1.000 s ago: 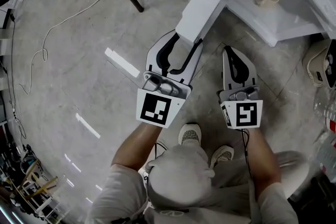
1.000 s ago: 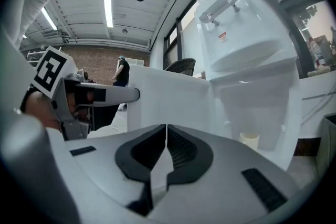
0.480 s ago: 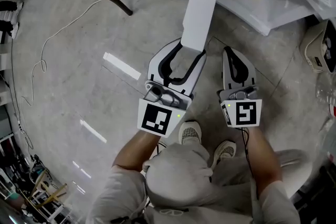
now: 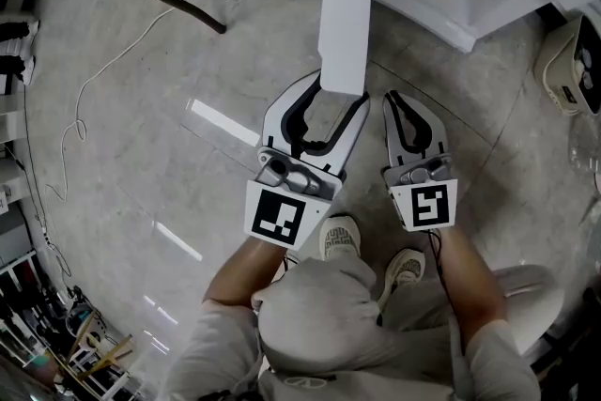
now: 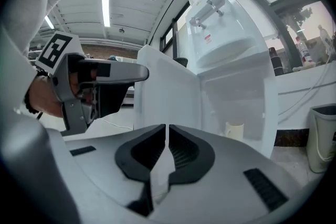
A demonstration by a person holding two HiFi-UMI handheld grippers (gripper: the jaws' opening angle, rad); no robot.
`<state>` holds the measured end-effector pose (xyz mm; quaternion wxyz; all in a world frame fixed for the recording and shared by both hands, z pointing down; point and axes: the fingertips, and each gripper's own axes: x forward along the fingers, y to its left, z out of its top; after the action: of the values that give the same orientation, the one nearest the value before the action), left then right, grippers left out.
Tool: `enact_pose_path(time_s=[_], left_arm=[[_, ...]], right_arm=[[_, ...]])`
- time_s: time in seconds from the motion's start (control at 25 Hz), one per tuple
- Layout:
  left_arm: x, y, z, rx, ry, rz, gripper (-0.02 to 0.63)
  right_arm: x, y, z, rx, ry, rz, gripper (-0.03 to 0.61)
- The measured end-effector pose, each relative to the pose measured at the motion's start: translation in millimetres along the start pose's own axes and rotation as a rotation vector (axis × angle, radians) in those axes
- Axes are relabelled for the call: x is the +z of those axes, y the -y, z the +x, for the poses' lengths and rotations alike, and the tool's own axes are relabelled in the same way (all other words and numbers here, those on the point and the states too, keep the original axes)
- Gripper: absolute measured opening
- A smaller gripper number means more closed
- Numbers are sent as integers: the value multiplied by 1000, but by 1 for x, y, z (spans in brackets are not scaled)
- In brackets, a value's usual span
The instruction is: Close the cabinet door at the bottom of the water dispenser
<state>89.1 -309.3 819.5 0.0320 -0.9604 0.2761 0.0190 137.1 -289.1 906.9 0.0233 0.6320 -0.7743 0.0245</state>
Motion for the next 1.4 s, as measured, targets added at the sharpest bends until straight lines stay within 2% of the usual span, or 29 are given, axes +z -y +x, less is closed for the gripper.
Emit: enact_pose_path(time_s=[0.16,0.36,0.6,0.8,1.0,1.16,1.4], left_arm=[[-2,11,6,-21,7,0,199],[-3,16,8,-28,15,-1,201],[-1,27,15,-60,34,1,202],[-1,46,27,-119,33,23,172],[-2,58,36,-161,42,29,156],[-2,71,49,-203,47,24,144],[-4,88,63,-260,47,25,138]], right_arm=[[-11,0,0,20,-4,5,21],[-31,-6,-3,58,-46,-53,119],[-47,-11,0,82,-101,-112,151],[-39,1,4,7,-56,-24,175],[-39,17,0,-27,-47,-51,175],[-39,38,-6,-85,-41,-14,175],[-38,64,-16,-113,-16,-29,176]])
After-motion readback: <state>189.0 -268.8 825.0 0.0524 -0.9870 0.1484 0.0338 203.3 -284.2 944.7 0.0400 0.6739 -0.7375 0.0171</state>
